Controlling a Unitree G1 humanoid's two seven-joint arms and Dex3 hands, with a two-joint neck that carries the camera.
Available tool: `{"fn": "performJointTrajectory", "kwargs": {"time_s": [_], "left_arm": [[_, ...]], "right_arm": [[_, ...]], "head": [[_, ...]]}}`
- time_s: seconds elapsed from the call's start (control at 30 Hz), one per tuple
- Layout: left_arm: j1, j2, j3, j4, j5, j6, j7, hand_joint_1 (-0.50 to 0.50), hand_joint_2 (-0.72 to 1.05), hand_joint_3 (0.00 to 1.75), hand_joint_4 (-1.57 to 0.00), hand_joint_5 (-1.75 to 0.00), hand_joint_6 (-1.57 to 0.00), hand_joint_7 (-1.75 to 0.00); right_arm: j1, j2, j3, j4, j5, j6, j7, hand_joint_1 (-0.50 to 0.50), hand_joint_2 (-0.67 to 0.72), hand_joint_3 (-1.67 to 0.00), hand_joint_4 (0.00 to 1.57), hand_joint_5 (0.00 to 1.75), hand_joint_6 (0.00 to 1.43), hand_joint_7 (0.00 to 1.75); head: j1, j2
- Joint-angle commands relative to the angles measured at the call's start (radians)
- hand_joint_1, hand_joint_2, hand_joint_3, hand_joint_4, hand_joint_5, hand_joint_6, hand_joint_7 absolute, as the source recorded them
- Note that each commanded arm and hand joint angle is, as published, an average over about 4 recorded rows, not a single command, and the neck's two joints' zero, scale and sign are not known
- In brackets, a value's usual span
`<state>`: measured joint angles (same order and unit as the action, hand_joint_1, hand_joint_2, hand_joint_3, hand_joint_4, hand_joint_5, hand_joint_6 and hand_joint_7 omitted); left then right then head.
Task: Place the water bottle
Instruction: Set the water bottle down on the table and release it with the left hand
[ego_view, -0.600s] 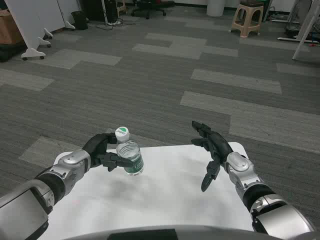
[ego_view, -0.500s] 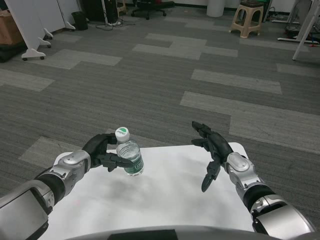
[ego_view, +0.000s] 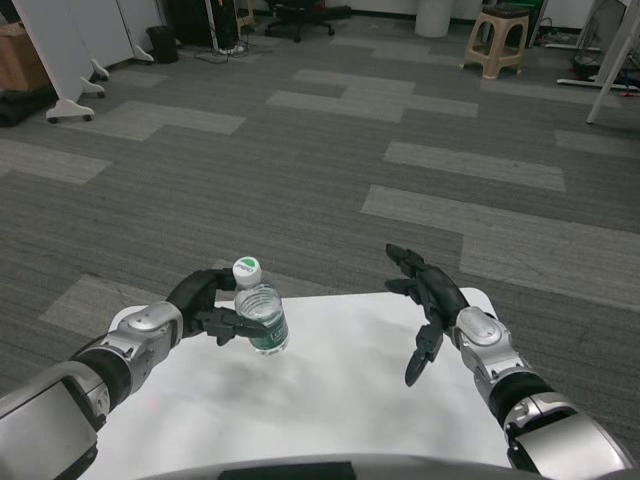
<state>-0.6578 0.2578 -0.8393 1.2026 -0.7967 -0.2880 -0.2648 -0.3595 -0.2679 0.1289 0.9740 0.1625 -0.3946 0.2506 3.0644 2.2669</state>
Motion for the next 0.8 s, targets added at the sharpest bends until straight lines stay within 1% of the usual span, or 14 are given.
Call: {"fn": "performJointTrajectory", "kwargs": {"time_s": [0.03, 0.07, 0.1, 0.13, 0.23, 0.27, 0.37, 0.43, 0.5, 0.53, 0.57, 0.67, 0.7, 0.8], "left_arm": [[-0.033, 0.011, -0.029, 0.0, 0.002, -0.04, 0.003, 0.5, 0.6, 0.09, -1.53, -1.75, -1.26, -0.98], [-0.034, 0.011, -0.039, 0.003, 0.003, -0.048, 0.006, 0.5, 0.6, 0.07, -1.53, -1.75, -1.26, -0.98], [-0.034, 0.01, -0.055, 0.007, 0.004, -0.06, 0.013, 0.5, 0.6, 0.04, -1.53, -1.75, -1.26, -0.98], [-0.034, 0.01, -0.067, 0.01, 0.004, -0.067, 0.019, 0.5, 0.6, 0.04, -1.53, -1.75, -1.26, -0.98], [-0.033, 0.009, -0.103, 0.016, 0.004, -0.086, 0.035, 0.5, 0.65, 0.02, -1.53, -1.75, -1.28, -0.96], [-0.032, 0.008, -0.111, 0.017, 0.004, -0.092, 0.039, 0.5, 0.67, 0.0, -1.53, -1.75, -1.28, -0.94], [-0.032, 0.006, -0.142, 0.023, 0.004, -0.134, 0.06, 0.5, 0.69, 0.04, -1.53, -1.75, -1.28, -0.96], [-0.033, 0.004, -0.171, 0.029, 0.004, -0.167, 0.076, 0.5, 0.69, 0.09, -1.53, -1.75, -1.28, -0.98], [-0.034, 0.003, -0.194, 0.036, 0.004, -0.186, 0.086, 0.5, 0.69, 0.09, -1.53, -1.75, -1.28, -0.98], [-0.034, 0.003, -0.202, 0.038, 0.004, -0.19, 0.089, 0.5, 0.69, 0.09, -1.53, -1.75, -1.28, -0.98], [-0.034, 0.002, -0.211, 0.041, 0.004, -0.194, 0.091, 0.5, 0.69, 0.09, -1.53, -1.75, -1.28, -0.98], [-0.034, 0.001, -0.228, 0.045, 0.002, -0.194, 0.096, 0.5, 0.69, 0.09, -1.53, -1.75, -1.28, -0.98], [-0.034, 0.0, -0.24, 0.049, -0.002, -0.194, 0.099, 0.5, 0.69, 0.09, -1.53, -1.75, -1.28, -0.98], [-0.032, -0.002, -0.272, 0.061, -0.016, -0.194, 0.105, 0.5, 0.69, 0.09, -1.53, -1.75, -1.28, -0.98]], "right_arm": [[-0.018, -0.008, -0.005, -0.012, 0.006, -0.003, -0.002, -0.12, 0.66, -0.16, 0.0, 0.87, 0.0, 0.0], [-0.018, -0.008, -0.006, -0.012, 0.006, -0.003, -0.002, -0.12, 0.66, -0.16, 0.0, 0.87, 0.0, 0.0], [-0.018, -0.008, -0.006, -0.012, 0.006, -0.003, -0.002, -0.12, 0.66, -0.16, 0.0, 0.87, 0.0, 0.0], [-0.018, -0.008, -0.006, -0.012, 0.006, -0.003, -0.002, -0.12, 0.66, -0.16, 0.0, 0.87, 0.0, 0.0], [-0.018, -0.009, -0.006, -0.013, 0.005, -0.003, -0.002, -0.12, 0.66, -0.16, 0.0, 0.87, 0.0, 0.0], [-0.018, -0.01, -0.006, -0.014, 0.005, -0.003, -0.002, -0.12, 0.66, -0.16, 0.0, 0.87, 0.0, 0.0], [-0.018, -0.01, -0.006, -0.014, 0.006, -0.003, -0.002, -0.12, 0.66, -0.1, 0.0, 0.87, 0.0, 0.0], [-0.018, -0.01, -0.006, -0.014, 0.006, -0.003, -0.002, -0.12, 0.66, -0.1, 0.0, 0.87, 0.0, 0.0], [-0.018, -0.01, -0.006, -0.013, 0.006, -0.003, -0.002, -0.12, 0.66, -0.1, 0.0, 0.87, 0.0, 0.0], [-0.017, -0.01, -0.006, -0.013, 0.006, -0.003, -0.002, -0.12, 0.66, -0.08, 0.0, 0.87, 0.0, 0.0], [-0.017, -0.01, -0.006, -0.012, 0.006, -0.003, -0.002, -0.12, 0.66, -0.1, 0.0, 0.85, 0.0, 0.0], [-0.017, -0.01, -0.006, -0.012, 0.006, -0.003, -0.002, -0.12, 0.66, -0.16, 0.0, 0.85, 0.0, 0.0], [-0.017, -0.01, -0.006, -0.012, 0.006, -0.003, -0.002, -0.12, 0.66, -0.16, 0.0, 0.87, 0.0, 0.0], [-0.018, -0.01, -0.005, -0.012, 0.006, -0.003, -0.002, -0.12, 0.65, -0.16, 0.0, 0.87, 0.0, 0.0]], "head": [[0.016, -0.051], [0.022, -0.071], [0.023, -0.076], [0.032, -0.118], [0.055, -0.206], [0.064, -0.215], [0.086, -0.239], [0.091, -0.241], [0.09, -0.243], [0.093, -0.246], [0.093, -0.246], [0.097, -0.247], [0.098, -0.247], [0.103, -0.245]]}}
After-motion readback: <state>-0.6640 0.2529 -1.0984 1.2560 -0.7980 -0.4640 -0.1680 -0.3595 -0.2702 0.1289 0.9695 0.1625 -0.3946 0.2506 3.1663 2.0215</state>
